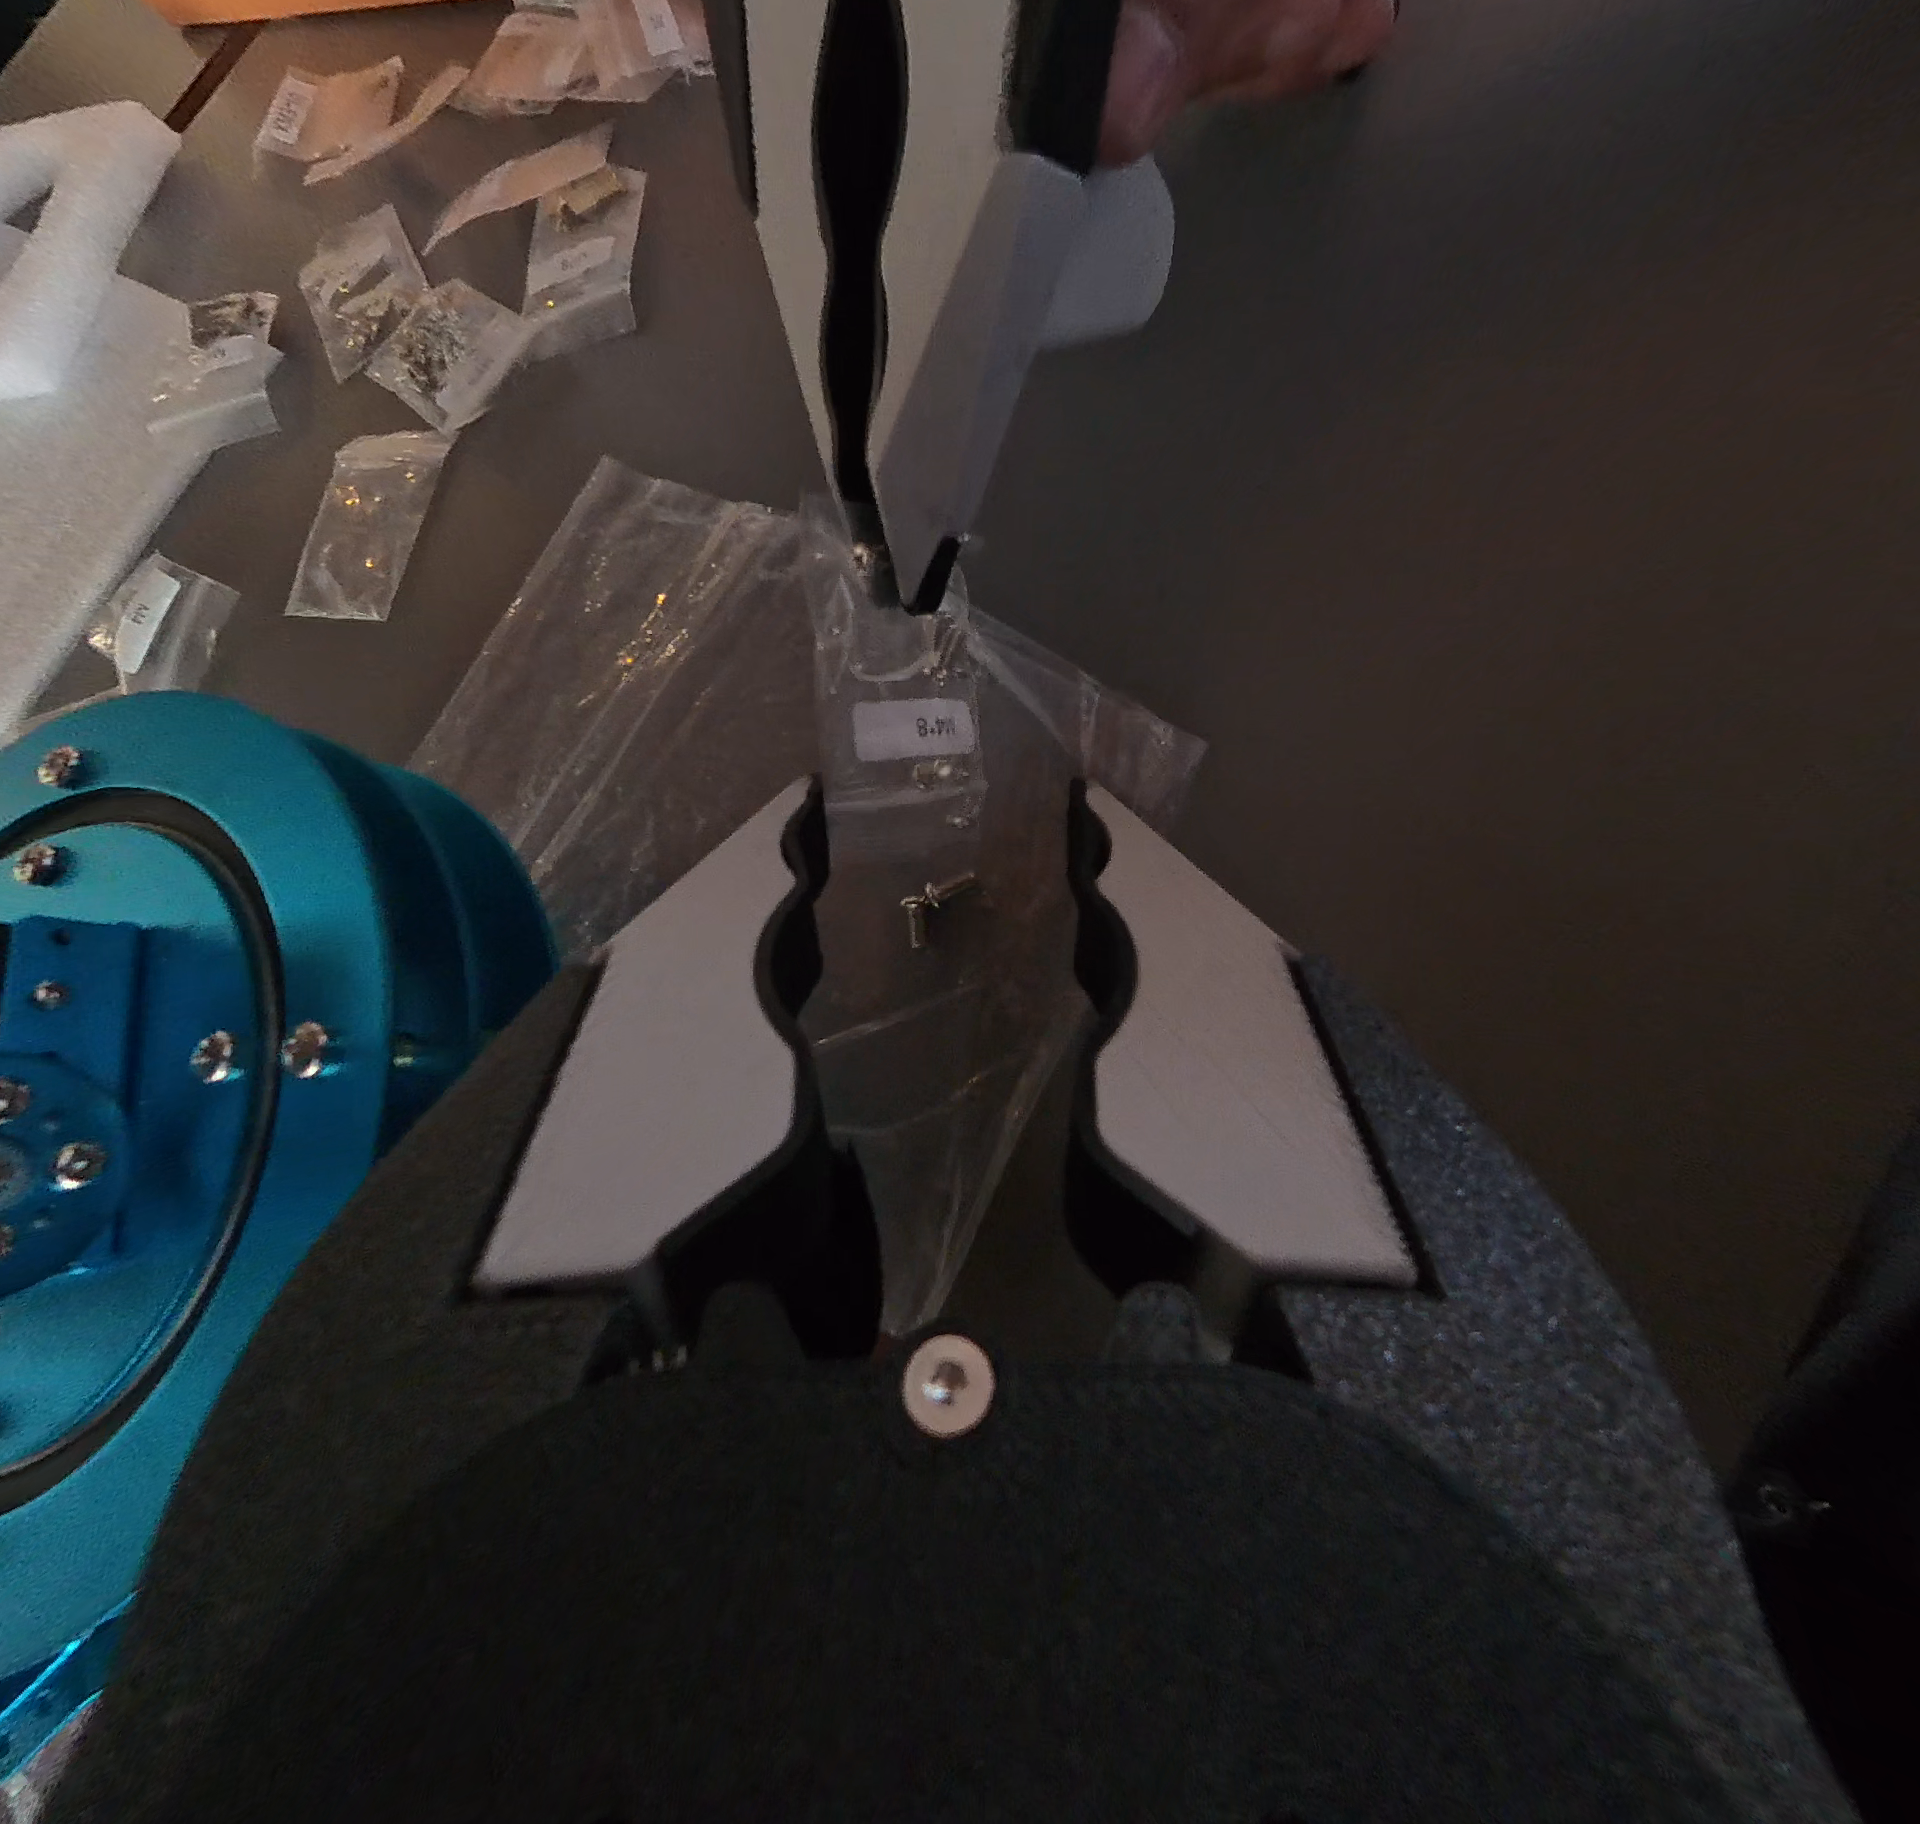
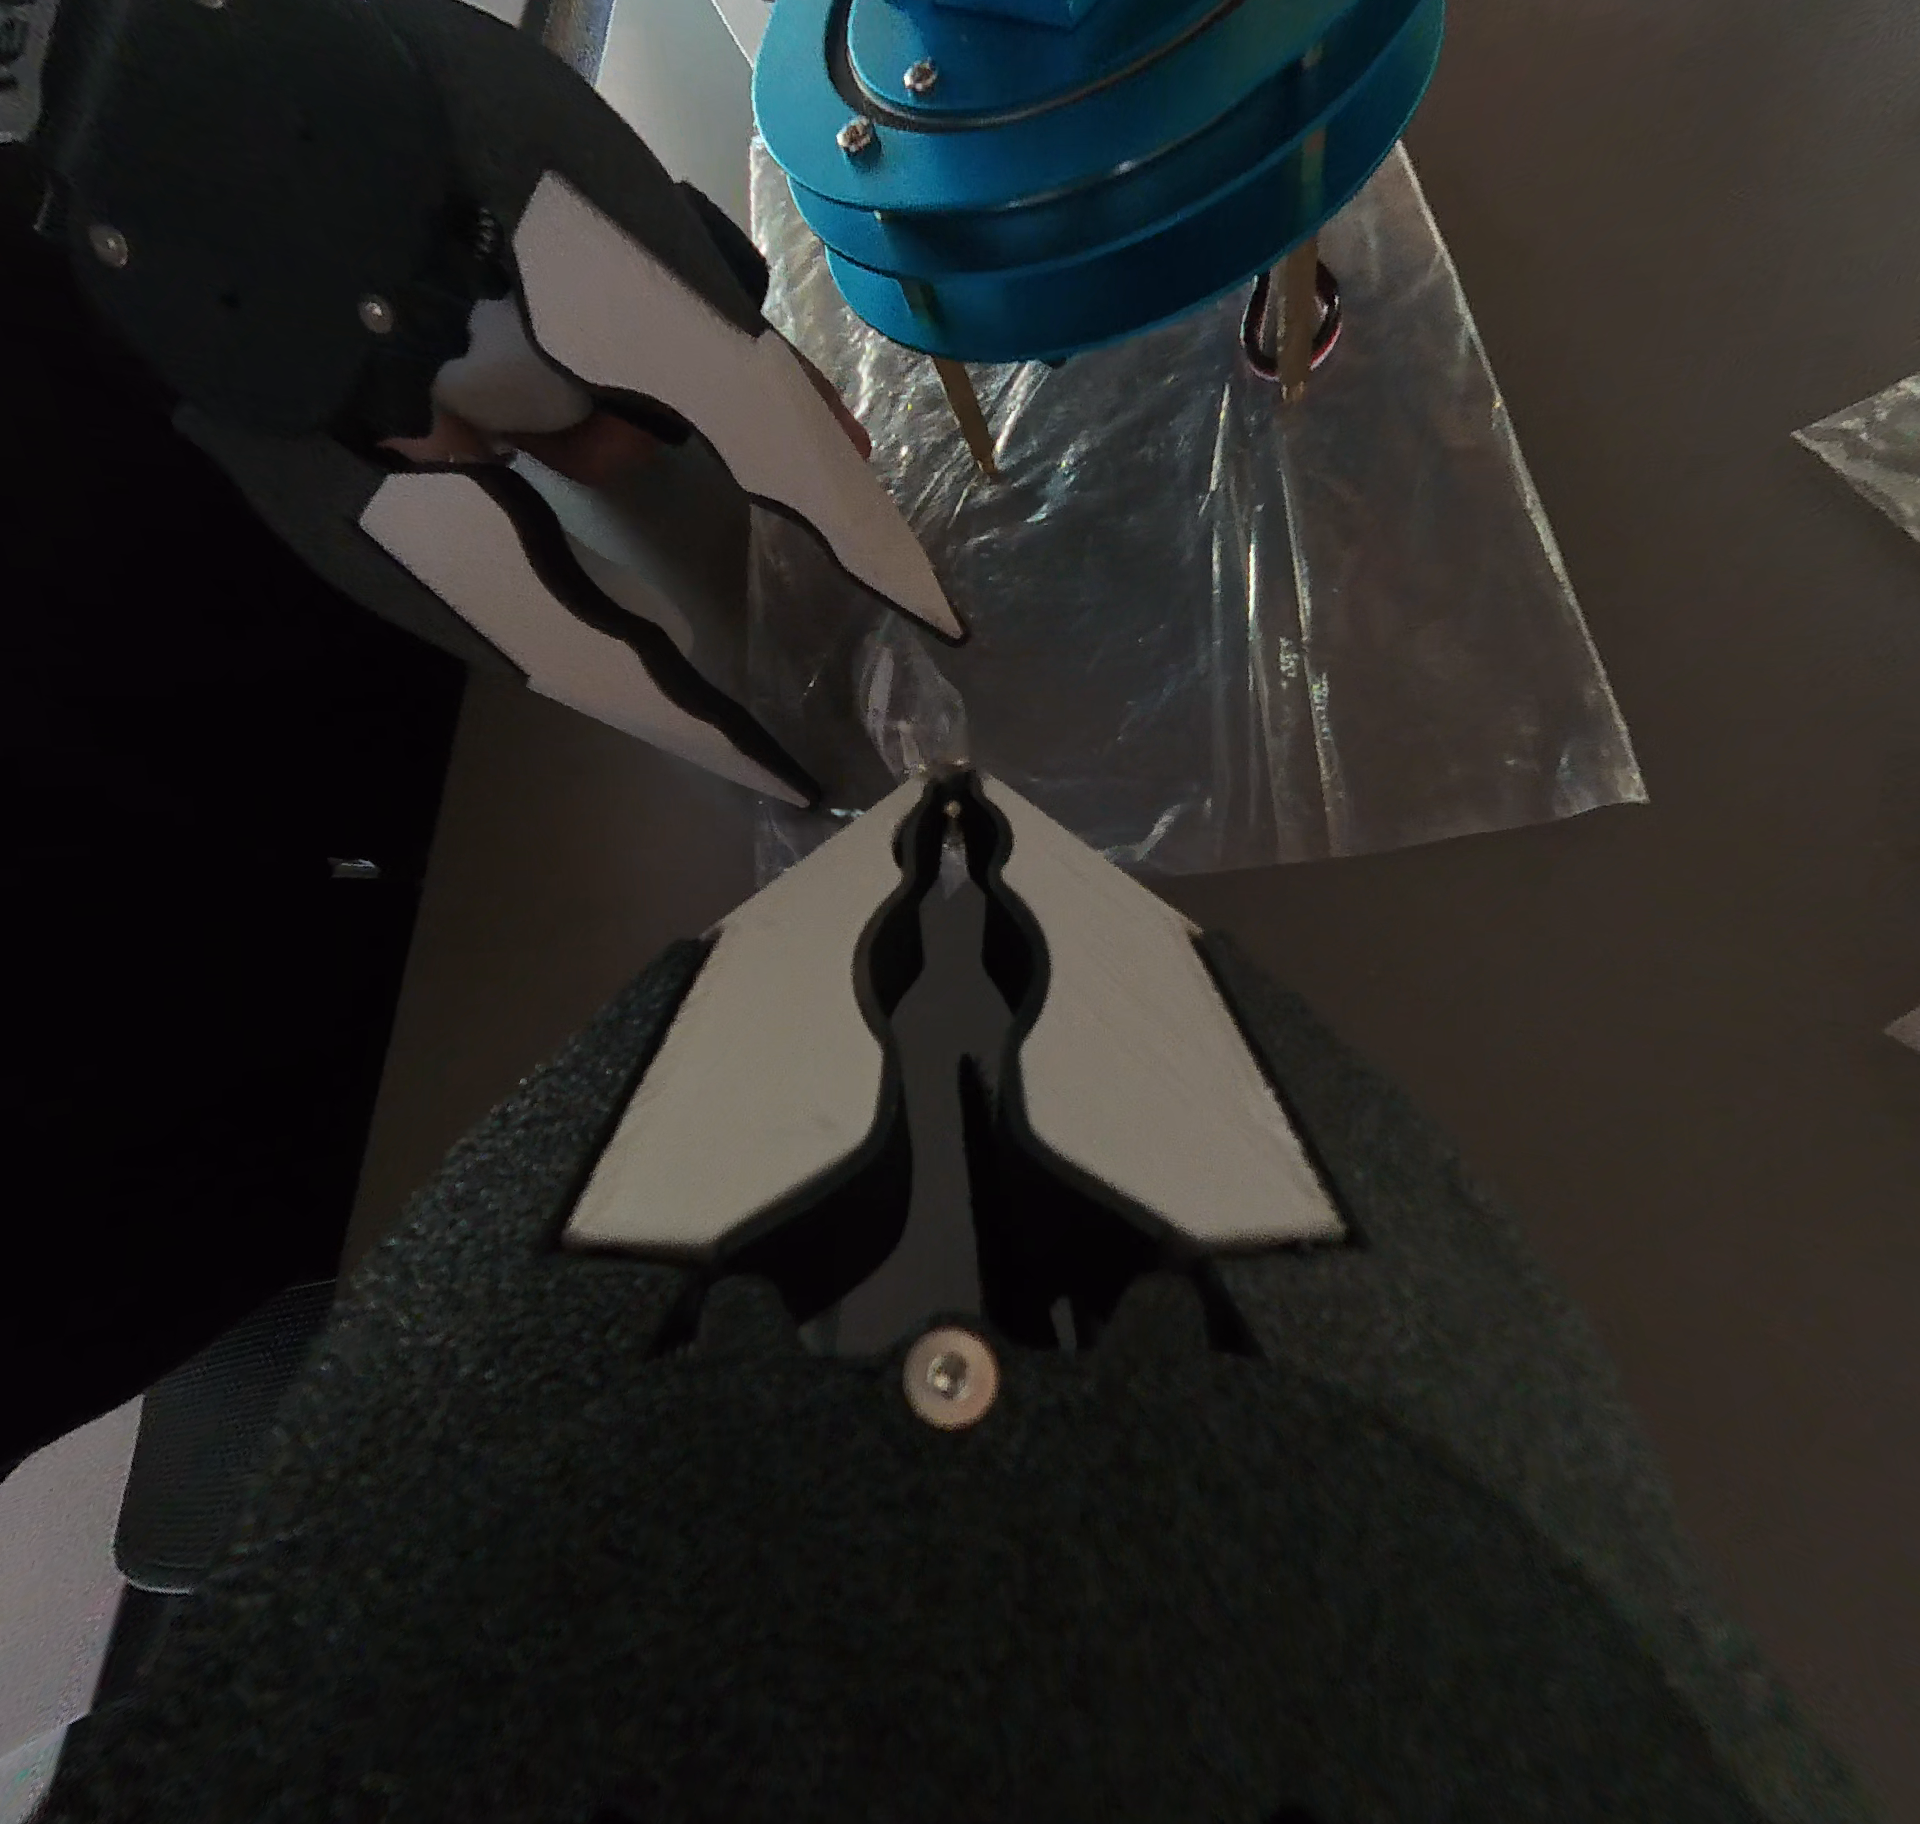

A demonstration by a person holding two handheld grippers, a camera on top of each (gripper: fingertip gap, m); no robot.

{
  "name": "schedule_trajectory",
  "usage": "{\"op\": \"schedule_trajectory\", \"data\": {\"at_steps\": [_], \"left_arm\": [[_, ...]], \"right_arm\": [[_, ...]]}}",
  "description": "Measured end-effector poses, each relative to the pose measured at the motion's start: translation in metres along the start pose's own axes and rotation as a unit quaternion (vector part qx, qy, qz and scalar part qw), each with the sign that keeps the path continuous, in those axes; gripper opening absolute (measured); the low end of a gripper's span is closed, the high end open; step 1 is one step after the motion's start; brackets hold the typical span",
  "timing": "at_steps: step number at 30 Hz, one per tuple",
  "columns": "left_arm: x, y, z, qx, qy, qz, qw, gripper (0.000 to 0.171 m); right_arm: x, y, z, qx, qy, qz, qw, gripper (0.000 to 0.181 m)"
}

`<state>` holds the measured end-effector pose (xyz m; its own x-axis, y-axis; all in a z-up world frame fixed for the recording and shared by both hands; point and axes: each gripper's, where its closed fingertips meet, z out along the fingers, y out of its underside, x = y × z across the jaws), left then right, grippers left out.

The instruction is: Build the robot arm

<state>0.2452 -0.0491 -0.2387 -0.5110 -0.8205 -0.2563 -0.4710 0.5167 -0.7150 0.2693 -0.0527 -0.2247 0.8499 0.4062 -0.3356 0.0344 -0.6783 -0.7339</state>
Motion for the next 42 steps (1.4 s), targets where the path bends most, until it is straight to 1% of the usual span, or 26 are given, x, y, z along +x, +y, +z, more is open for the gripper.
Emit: {"op": "schedule_trajectory", "data": {"at_steps": [3,6,8,13,18,21,23,27,29,33,36,39,42], "left_arm": [[-0.001,0.000,-0.002,0.002,-0.001,0.001,1.000,0.046],[-0.009,-0.010,-0.012,0.031,-0.024,0.002,0.999,0.045],[-0.005,-0.015,-0.017,0.041,-0.010,-0.001,0.999,0.045],[0.002,-0.004,-0.006,0.014,0.000,0.008,1.000,0.044],[-0.002,-0.009,-0.015,0.028,-0.008,0.000,1.000,0.044],[-0.008,-0.005,-0.021,0.029,-0.012,-0.006,0.999,0.042],[-0.012,-0.001,-0.022,0.025,-0.015,-0.008,1.000,0.038],[-0.006,0.003,-0.020,0.020,-0.003,0.003,1.000,0.033],[-0.006,0.001,-0.018,0.024,-0.005,0.011,1.000,0.027],[-0.010,0.000,-0.015,0.029,-0.011,0.013,0.999,0.025],[-0.003,-0.008,-0.019,0.053,0.002,0.023,0.998,0.024],[0.004,-0.011,-0.023,0.066,0.020,0.023,0.997,0.024],[0.007,-0.008,-0.023,0.061,0.026,0.024,0.998,0.024]], "right_arm": [[0.000,0.000,0.000,-0.001,0.000,-0.001,1.000,0.002],[-0.002,-0.003,-0.001,0.005,-0.001,-0.005,1.000,0.002],[-0.004,-0.005,-0.002,0.007,-0.001,-0.010,1.000,0.002],[-0.003,-0.002,0.000,-0.002,0.006,-0.013,1.000,0.002],[-0.001,-0.002,-0.002,0.003,0.002,-0.006,1.000,0.002],[-0.002,-0.005,-0.005,0.015,-0.008,-0.003,1.000,0.002],[-0.003,-0.006,-0.006,0.019,-0.015,-0.003,1.000,0.002],[-0.005,-0.008,-0.008,0.029,-0.027,0.003,0.999,0.003],[-0.007,-0.010,-0.009,0.036,-0.037,0.008,0.999,0.002],[-0.013,-0.013,-0.013,0.050,-0.061,0.008,0.997,0.003],[-0.016,-0.019,-0.018,0.068,-0.080,0.017,0.994,0.002],[-0.011,-0.019,-0.020,0.072,-0.077,0.027,0.994,0.002],[-0.011,-0.020,-0.020,0.075,-0.079,0.031,0.994,0.002]]}}
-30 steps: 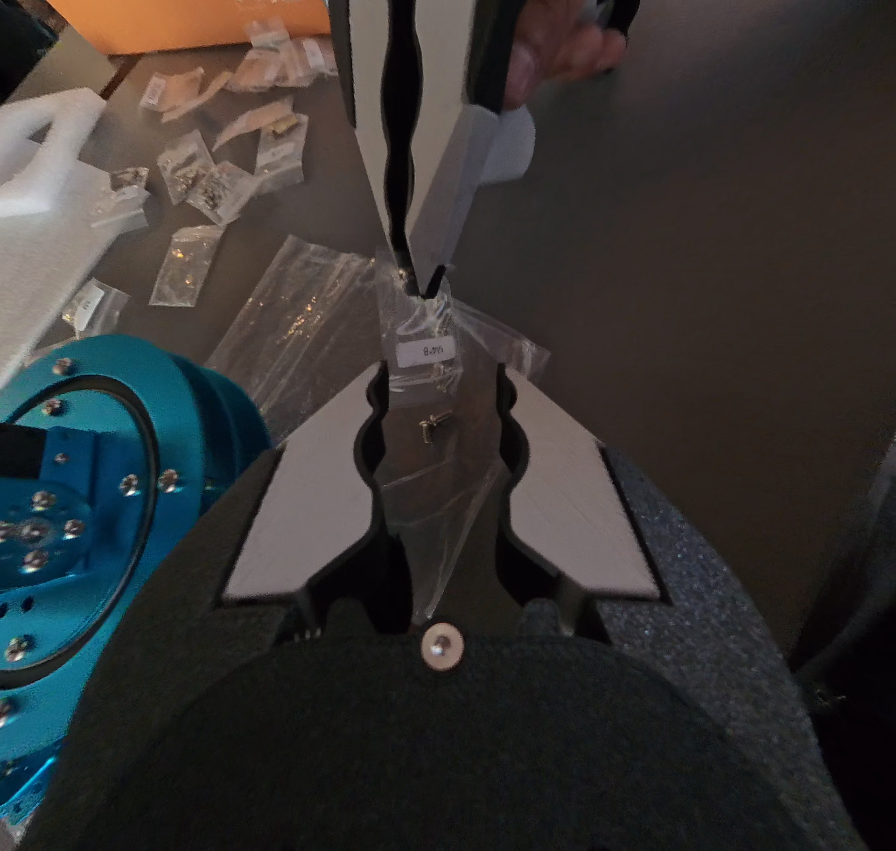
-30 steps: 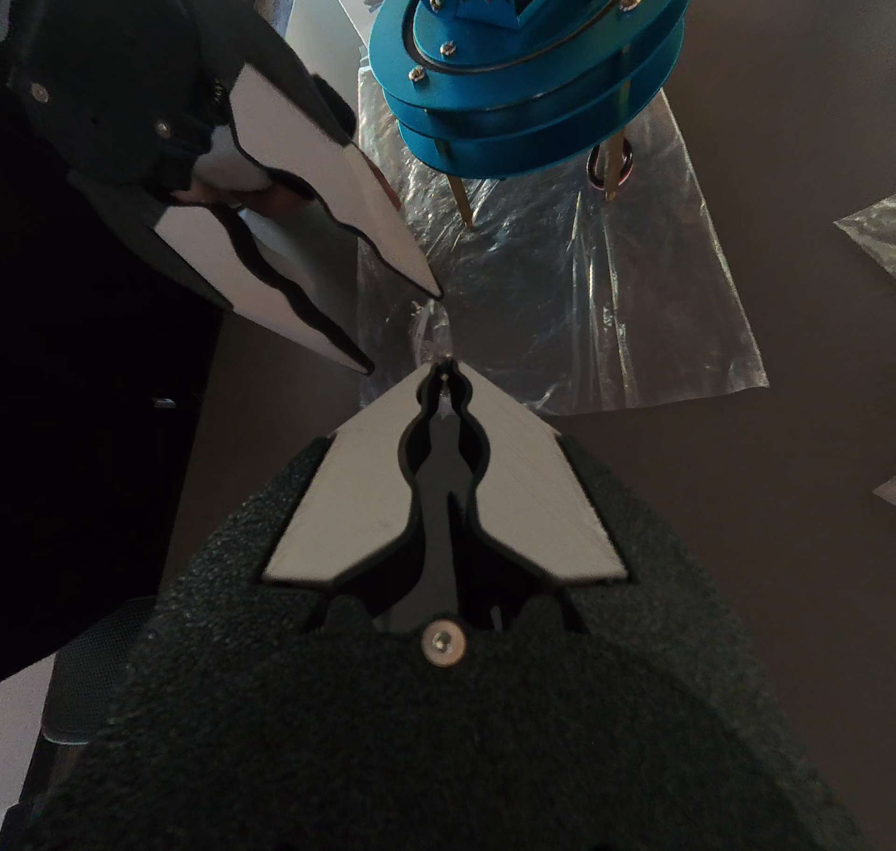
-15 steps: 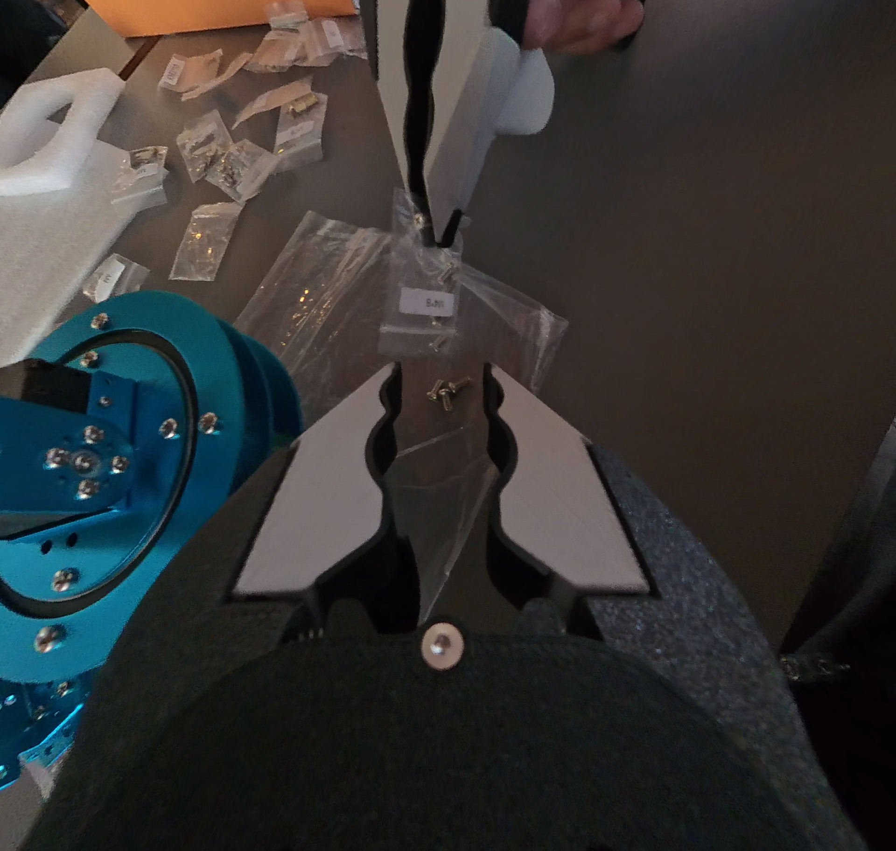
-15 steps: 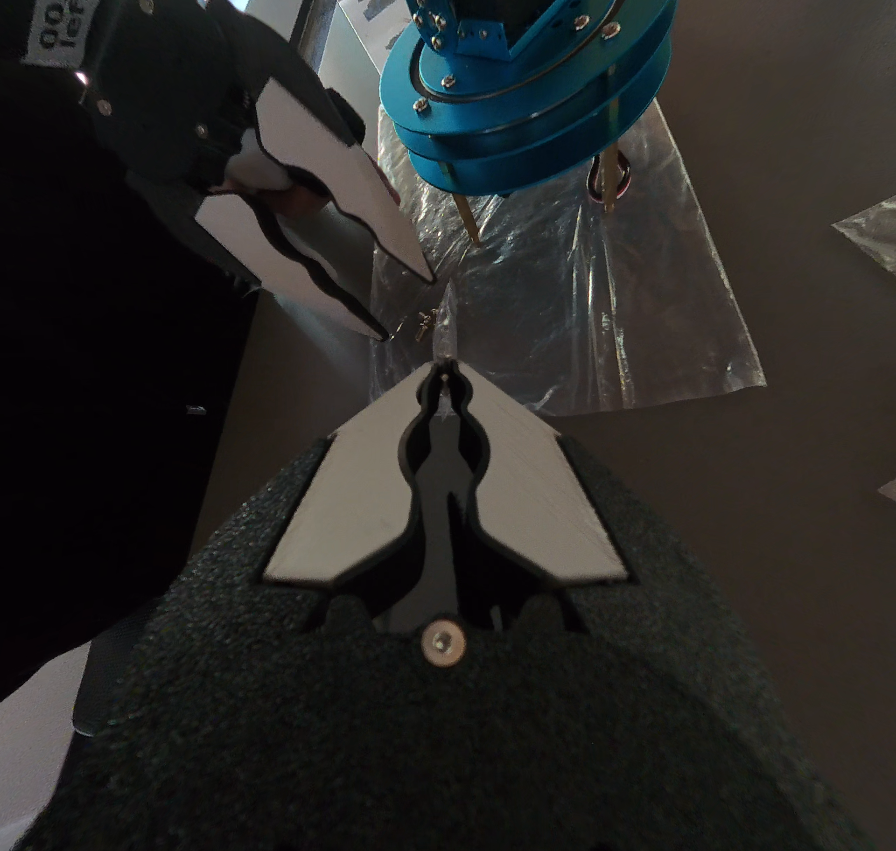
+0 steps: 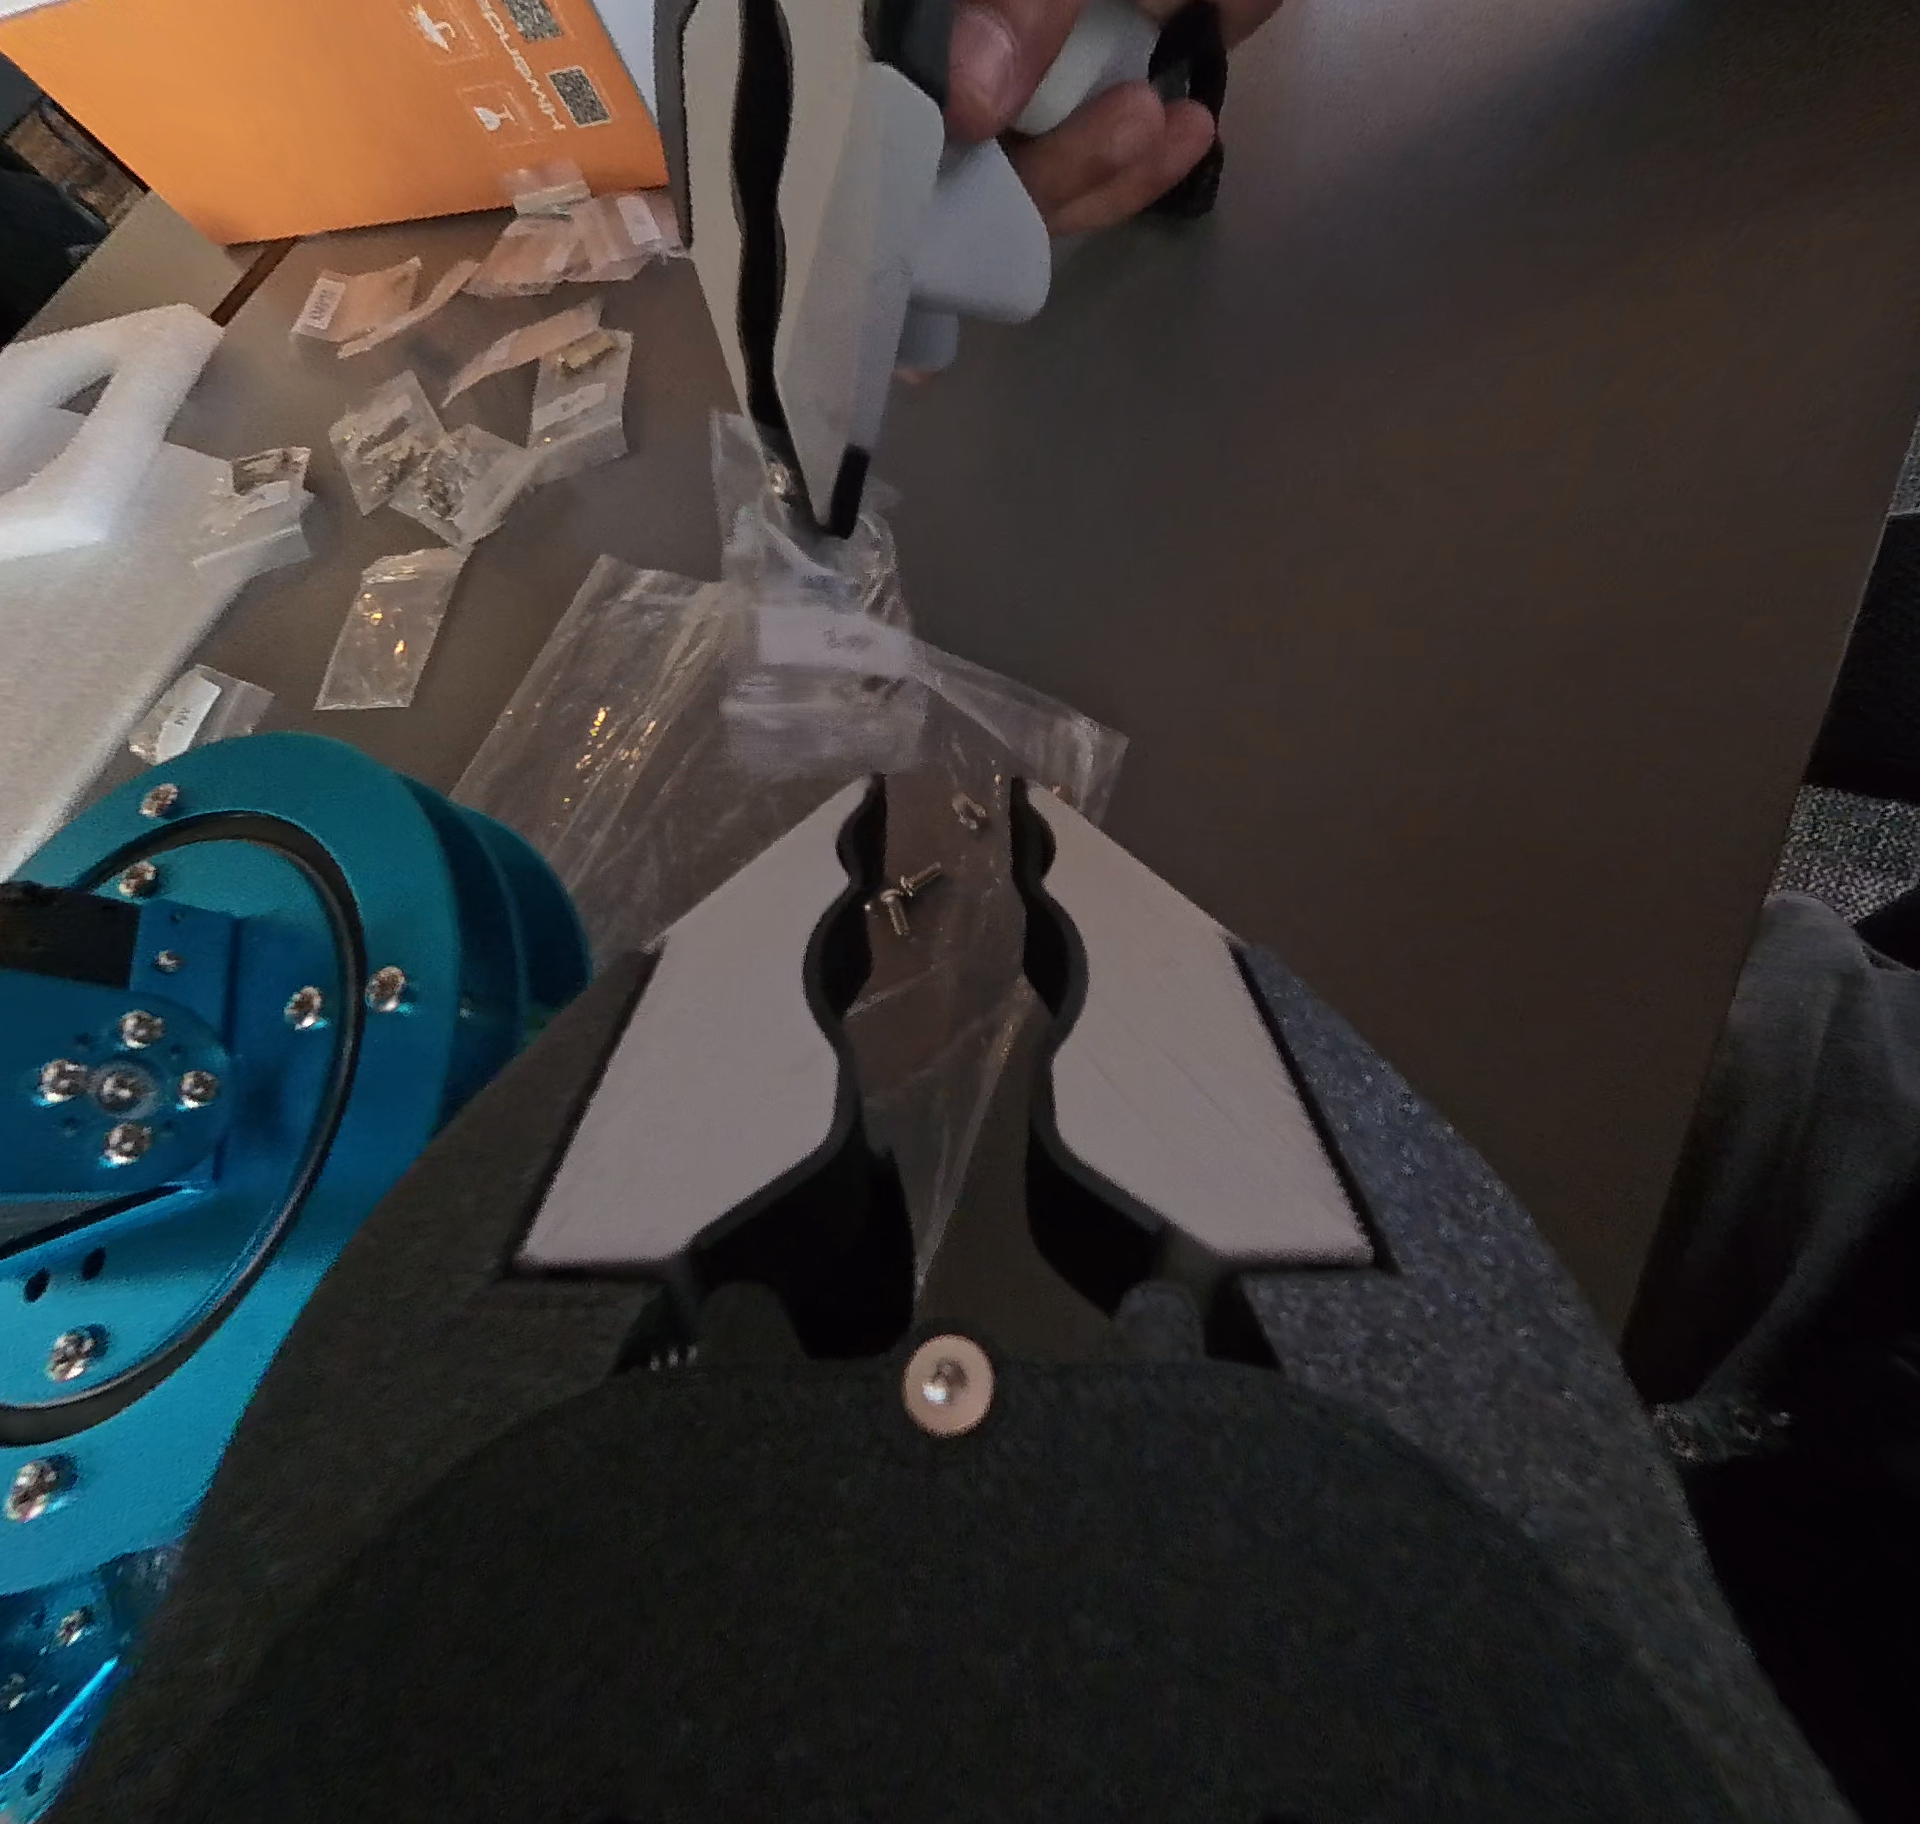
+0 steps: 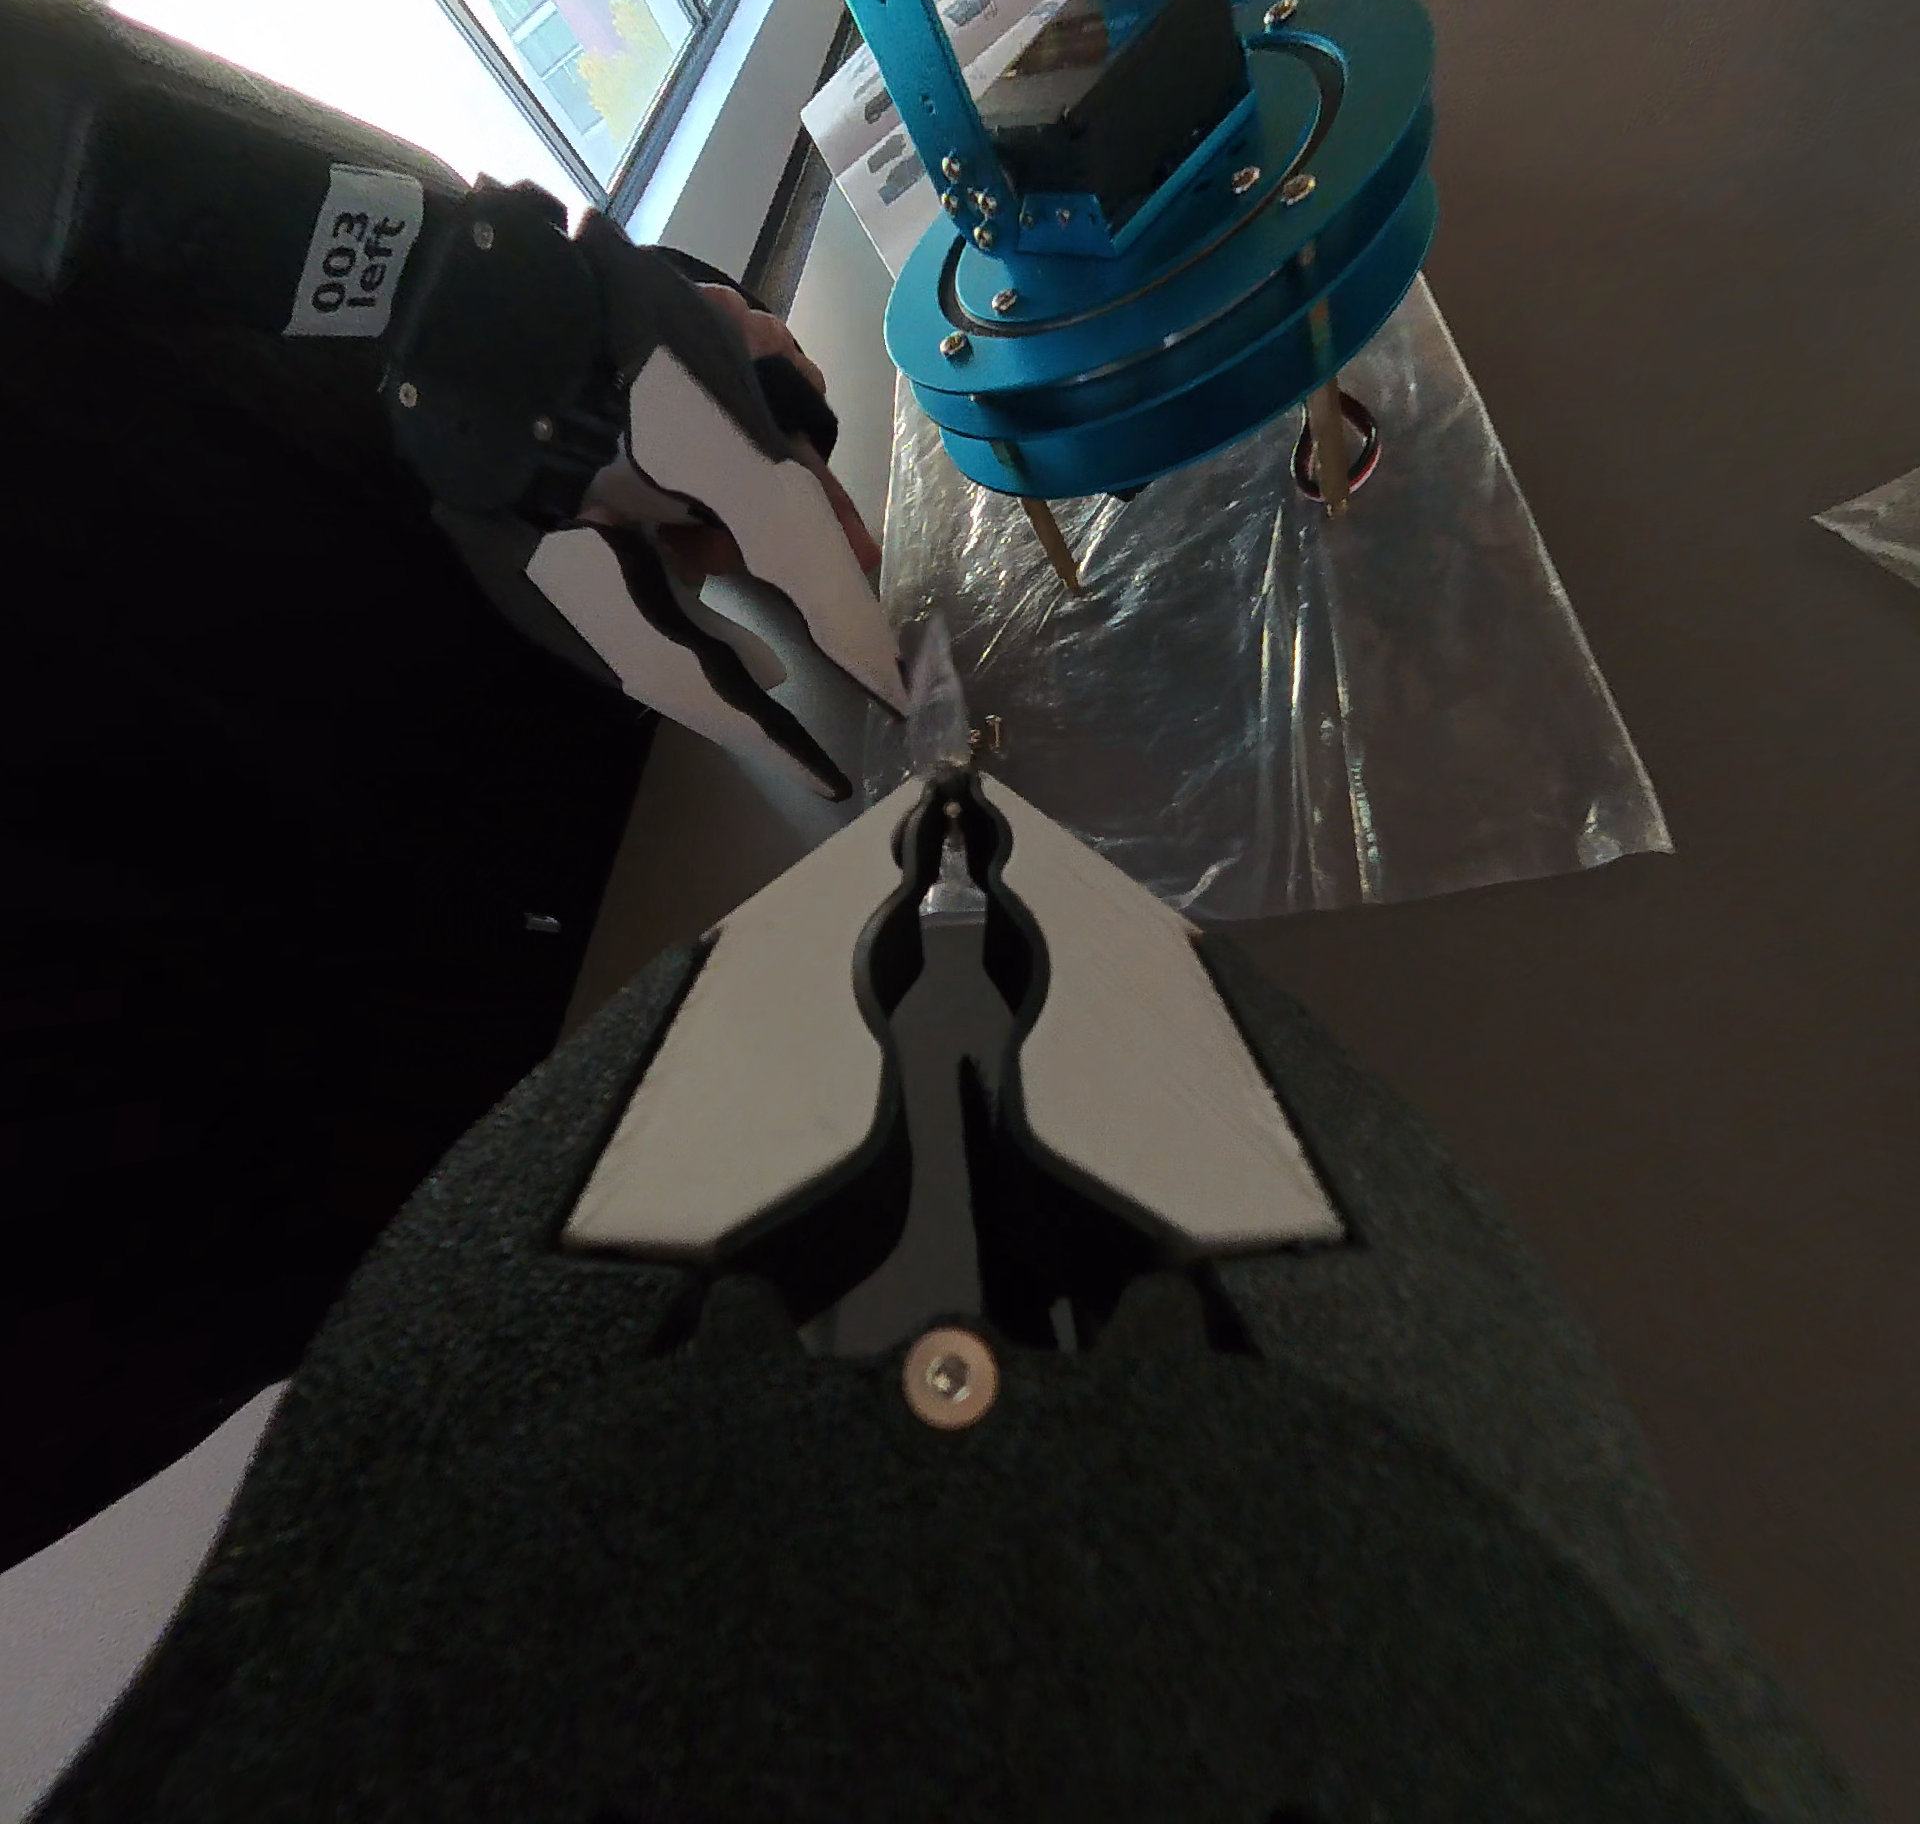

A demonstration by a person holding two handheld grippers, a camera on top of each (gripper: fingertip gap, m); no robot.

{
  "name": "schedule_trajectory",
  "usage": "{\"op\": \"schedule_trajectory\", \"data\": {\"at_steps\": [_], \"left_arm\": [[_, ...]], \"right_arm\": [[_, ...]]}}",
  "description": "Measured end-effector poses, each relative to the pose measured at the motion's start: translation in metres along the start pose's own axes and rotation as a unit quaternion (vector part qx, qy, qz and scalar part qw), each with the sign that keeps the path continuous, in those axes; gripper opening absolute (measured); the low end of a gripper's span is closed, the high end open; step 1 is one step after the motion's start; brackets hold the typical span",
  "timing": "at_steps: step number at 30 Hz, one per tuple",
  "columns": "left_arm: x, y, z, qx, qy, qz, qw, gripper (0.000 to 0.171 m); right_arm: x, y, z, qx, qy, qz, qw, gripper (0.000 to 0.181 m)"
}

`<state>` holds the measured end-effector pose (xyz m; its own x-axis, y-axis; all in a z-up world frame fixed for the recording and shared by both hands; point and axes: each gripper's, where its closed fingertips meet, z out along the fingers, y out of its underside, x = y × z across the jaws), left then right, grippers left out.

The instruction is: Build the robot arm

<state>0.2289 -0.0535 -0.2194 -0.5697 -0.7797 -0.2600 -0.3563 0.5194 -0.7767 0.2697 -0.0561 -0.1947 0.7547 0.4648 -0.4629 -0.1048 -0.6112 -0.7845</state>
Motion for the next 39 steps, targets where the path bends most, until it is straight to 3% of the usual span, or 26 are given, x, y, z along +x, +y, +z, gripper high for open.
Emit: {"op": "schedule_trajectory", "data": {"at_steps": [10,14,20,28,34,39], "left_arm": [[-0.019,0.002,-0.001,-0.009,-0.036,-0.026,0.999,0.024],[-0.030,-0.017,-0.011,0.055,-0.035,-0.083,0.994,0.027],[-0.028,-0.061,-0.043,0.191,0.013,-0.159,0.969,0.026],[-0.030,-0.076,-0.058,0.230,0.052,-0.215,0.948,0.001],[-0.028,-0.078,-0.065,0.167,0.106,-0.206,0.958,0.000],[-0.030,-0.055,-0.065,0.050,0.114,-0.158,0.980,0.000]], "right_arm": [[-0.003,-0.005,-0.003,0.018,-0.015,0.005,1.000,0.002],[-0.014,-0.025,-0.014,0.079,-0.055,0.013,0.995,0.002],[-0.033,-0.046,-0.022,0.150,-0.128,0.029,0.980,0.002],[-0.048,-0.054,-0.026,0.177,-0.170,0.031,0.969,0.002],[-0.054,-0.051,-0.023,0.172,-0.172,0.008,0.970,0.002],[-0.039,-0.036,-0.012,0.123,-0.131,0.009,0.984,0.015]]}}
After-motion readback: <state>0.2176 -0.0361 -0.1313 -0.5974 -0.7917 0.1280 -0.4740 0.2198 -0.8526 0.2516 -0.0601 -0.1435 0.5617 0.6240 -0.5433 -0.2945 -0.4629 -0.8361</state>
